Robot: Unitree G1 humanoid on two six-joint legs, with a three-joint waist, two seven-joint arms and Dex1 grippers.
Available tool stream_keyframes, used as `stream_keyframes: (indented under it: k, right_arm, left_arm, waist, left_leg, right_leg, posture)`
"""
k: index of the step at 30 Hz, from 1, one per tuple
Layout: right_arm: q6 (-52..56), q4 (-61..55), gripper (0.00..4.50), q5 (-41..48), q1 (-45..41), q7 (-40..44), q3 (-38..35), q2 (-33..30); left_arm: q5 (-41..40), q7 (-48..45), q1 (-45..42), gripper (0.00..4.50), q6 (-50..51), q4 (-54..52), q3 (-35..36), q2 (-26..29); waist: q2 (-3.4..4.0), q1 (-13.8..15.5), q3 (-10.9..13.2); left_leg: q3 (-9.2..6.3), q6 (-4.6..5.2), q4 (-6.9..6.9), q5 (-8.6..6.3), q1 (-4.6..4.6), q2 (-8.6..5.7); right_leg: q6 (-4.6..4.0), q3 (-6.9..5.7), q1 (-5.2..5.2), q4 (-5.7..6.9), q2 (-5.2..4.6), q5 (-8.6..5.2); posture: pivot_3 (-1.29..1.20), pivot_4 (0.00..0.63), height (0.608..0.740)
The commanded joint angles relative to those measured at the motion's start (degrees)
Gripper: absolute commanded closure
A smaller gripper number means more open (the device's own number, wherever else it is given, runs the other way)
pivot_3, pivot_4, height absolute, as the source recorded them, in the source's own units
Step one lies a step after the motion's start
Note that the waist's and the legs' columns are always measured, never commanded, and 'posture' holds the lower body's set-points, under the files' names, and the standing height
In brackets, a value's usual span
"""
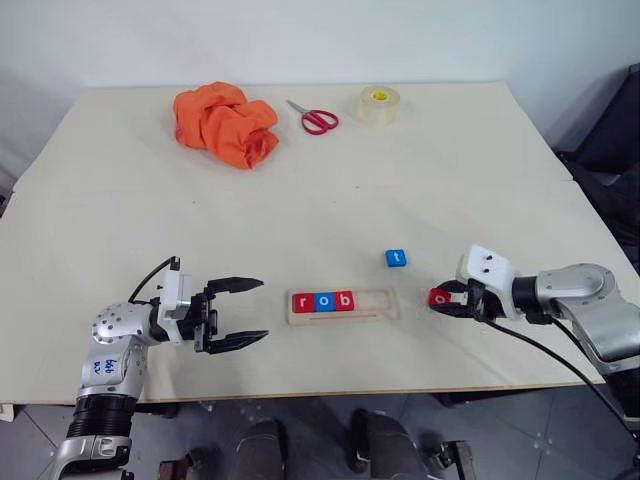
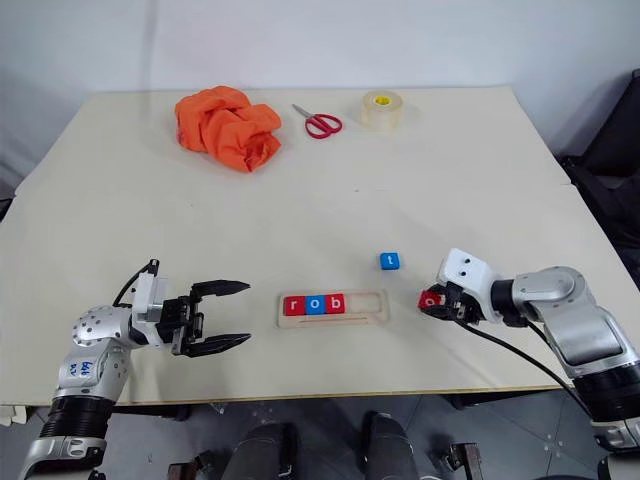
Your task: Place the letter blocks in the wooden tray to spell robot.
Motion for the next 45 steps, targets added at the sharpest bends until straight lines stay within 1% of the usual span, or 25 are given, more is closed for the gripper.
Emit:
stream_keyframes:
  k: [1, 4, 7, 12, 15, 21, 24, 26, 27, 30, 32, 33, 35, 38, 42, 43, 45]
  right_arm:
    - [9.14, -5.55, 3.05, 2.68, 1.82, -4.69, -3.22, 1.97]
    - [18.44, -12.74, 3.05, 5.79, 4.00, -10.22, -6.94, 5.25]
    - [27.98, -21.60, 3.05, 7.56, 7.29, -18.55, -12.11, 10.89]
    - [39.34, -29.84, 3.05, 9.13, 8.14, -27.80, -16.58, 17.90]
    - [45.79, -34.11, 3.05, 8.49, 8.14, -33.90, -18.99, 22.60]
    - [52.71, -39.29, 3.05, 8.36, 7.02, -40.09, -19.87, 27.25]
    - [54.35, -40.70, 3.05, 7.96, 6.92, -42.67, -19.67, 29.68]
    - [54.86, -41.25, 2.31, 7.39, 7.36, -44.46, -19.44, 31.22]
    - [55.01, -41.43, 2.04, 7.31, 7.54, -44.99, -19.32, 31.60]
    - [55.01, -41.23, 0.98, 7.19, 7.56, -46.04, -19.30, 31.58]
    - [54.35, -41.28, 0.27, 8.26, 7.68, -44.94, -19.12, 30.19]
    - [54.14, -41.31, 0.04, 9.01, 7.74, -43.81, -19.10, 28.82]
    - [51.88, -41.05, 0.04, 11.38, 8.11, -39.00, -18.82, 23.96]
    - [45.81, -38.97, 0.04, 13.39, 9.58, -31.22, -17.50, 14.40]
    - [30.37, -32.37, 0.04, 11.64, 11.54, -17.89, -13.18, -0.05]
    - [26.23, -29.73, 0.04, 10.80, 11.28, -14.81, -11.81, -2.79]
    - [19.88, -25.33, 0.04, 9.38, 10.44, -10.73, -9.52, -6.06]
  left_arm:
    - [-1.06, 0.19, -0.62, 0.00, -0.28, -1.33, 0.34, 0.12]
    - [-1.19, -0.09, -0.63, 0.00, -0.37, -1.11, 0.45, 0.23]
    - [-1.15, -0.45, -0.87, 0.00, -0.29, -0.60, 0.32, 0.26]
    - [-0.87, -1.33, -2.16, 0.00, -0.25, 1.04, -0.01, 0.19]
    - [-0.55, -2.17, -3.84, 0.00, -0.42, 2.79, -0.50, -0.09]
    - [-0.03, -3.36, -6.50, 0.00, -1.00, 5.72, -1.27, -0.78]
    - [0.14, -3.64, -7.43, 0.00, -1.34, 6.80, -1.65, -1.09]
    - [0.21, -3.87, -8.05, 0.00, -1.64, 7.53, -1.90, -1.29]
    - [0.21, -3.98, -8.25, 0.00, -1.74, 7.79, -1.96, -1.34]
    - [0.31, -4.06, -8.75, 0.00, -2.03, 8.40, -2.18, -1.48]
    - [0.28, -4.08, -8.96, 0.00, -2.23, 8.67, -2.24, -1.55]
    - [0.26, -4.10, -9.02, 0.00, -2.32, 8.79, -2.23, -1.57]
    - [0.21, -4.15, -8.94, 0.00, -2.52, 8.93, -2.14, -1.59]
    - [0.23, -4.05, -8.76, 0.00, -2.61, 8.82, -2.18, -1.65]
    - [0.19, -3.75, -8.40, 0.00, -2.77, 8.58, -2.08, -1.84]
    - [0.17, -3.59, -8.34, 0.00, -2.73, 8.46, -2.06, -1.90]
    - [0.16, -3.24, -8.10, 0.00, -2.66, 8.03, -2.06, -2.04]
  waist:
    - [-0.03, 0.03, -0.02]
    - [-0.04, -0.01, -0.02]
    - [-0.04, 0.04, -0.02]
    - [-0.03, 0.07, -0.02]
    - [-0.03, 0.06, -0.02]
    - [-0.03, 0.03, -0.02]
    - [-0.03, -0.09, -0.02]
    - [-0.03, -0.07, -0.02]
    - [-0.03, -0.06, -0.02]
    - [-0.03, -0.07, -0.02]
    - [-0.03, -0.10, -0.02]
    - [-0.03, -0.09, -0.02]
    - [-0.03, -0.08, -0.02]
    - [-0.04, -0.05, -0.02]
    - [-0.04, -0.02, -0.02]
    - [-0.06, -0.03, -0.01]
    - [-0.08, -0.17, -0.01]
  left_leg:
    - [-0.01, 0.00, 0.01, 0.00, 0.00, 0.01]
    - [-0.01, 0.00, 0.01, 0.00, -0.02, 0.02]
    - [-0.04, -0.03, -0.02, -0.02, -0.03, 0.05]
    - [-0.04, -0.01, 0.01, -0.04, -0.07, 0.05]
    - [-0.07, 0.00, -0.02, -0.04, -0.07, 0.06]
    - [-0.06, 0.03, -0.03, -0.06, -0.10, 0.04]
    - [-0.06, 0.03, -0.08, -0.06, -0.10, 0.04]
    - [-0.06, 0.03, -0.09, -0.06, -0.10, 0.05]
    - [-0.05, 0.04, -0.09, -0.06, -0.10, 0.05]
    - [-0.05, 0.04, -0.08, -0.06, -0.10, 0.04]
    - [-0.05, 0.04, -0.09, -0.06, -0.10, 0.04]
    - [-0.05, 0.04, -0.10, -0.06, -0.10, 0.04]
    - [-0.05, 0.04, -0.10, -0.06, -0.11, 0.04]
    - [-0.06, 0.08, -0.11, -0.09, -0.11, 0.02]
    - [-0.05, 0.09, -0.19, -0.09, -0.10, 0.01]
    - [-0.03, 0.09, -0.16, -0.09, -0.10, 0.00]
    - [-0.03, 0.10, -0.17, -0.09, -0.09, -0.01]
  right_leg:
    - [0.00, 0.00, 0.01, 0.00, 0.00, 0.00]
    - [-0.02, 0.00, -0.01, 0.01, 0.01, 0.01]
    - [-0.03, -0.02, -0.03, 0.00, 0.04, 0.01]
    - [-0.04, -0.01, -0.03, -0.01, 0.02, 0.02]
    - [-0.05, -0.03, -0.04, -0.01, 0.04, 0.01]
    - [-0.05, -0.02, -0.06, -0.02, 0.04, 0.01]
    - [-0.05, -0.01, -0.09, -0.01, 0.05, 0.01]
    - [-0.05, -0.01, -0.10, -0.01, 0.06, 0.01]
    - [-0.05, -0.01, -0.09, -0.01, 0.06, 0.01]
    - [-0.05, 0.00, -0.09, -0.02, 0.06, 0.01]
    - [-0.05, -0.01, -0.09, -0.02, 0.06, 0.01]
    - [-0.05, -0.01, -0.10, -0.02, 0.06, 0.01]
    - [-0.05, 0.00, -0.09, -0.03, 0.06, 0.01]
    - [-0.05, 0.00, -0.06, -0.10, 0.05, 0.01]
    - [-0.04, -0.02, -0.04, -0.18, 0.06, 0.01]
    - [-0.03, 0.00, -0.04, -0.19, 0.04, 0.02]
    - [0.01, 0.00, -0.02, -0.22, 0.06, 0.04]
  posture:
    - [0.00, 0.150, 0.740]
    - [0.00, 0.150, 0.740]
    - [0.00, 0.150, 0.740]
    - [0.00, 0.150, 0.740]
    - [0.00, 0.150, 0.740]
    - [0.00, 0.150, 0.740]
    - [0.00, 0.150, 0.740]
    - [0.00, 0.150, 0.740]
    - [0.00, 0.150, 0.740]
    - [0.00, 0.150, 0.740]
    - [0.00, 0.150, 0.740]
    - [0.00, 0.150, 0.740]
    - [0.00, 0.150, 0.740]
    - [0.00, 0.150, 0.740]
    - [0.00, 0.150, 0.740]
    - [0.00, 0.150, 0.740]
    - [0.00, 0.150, 0.740]
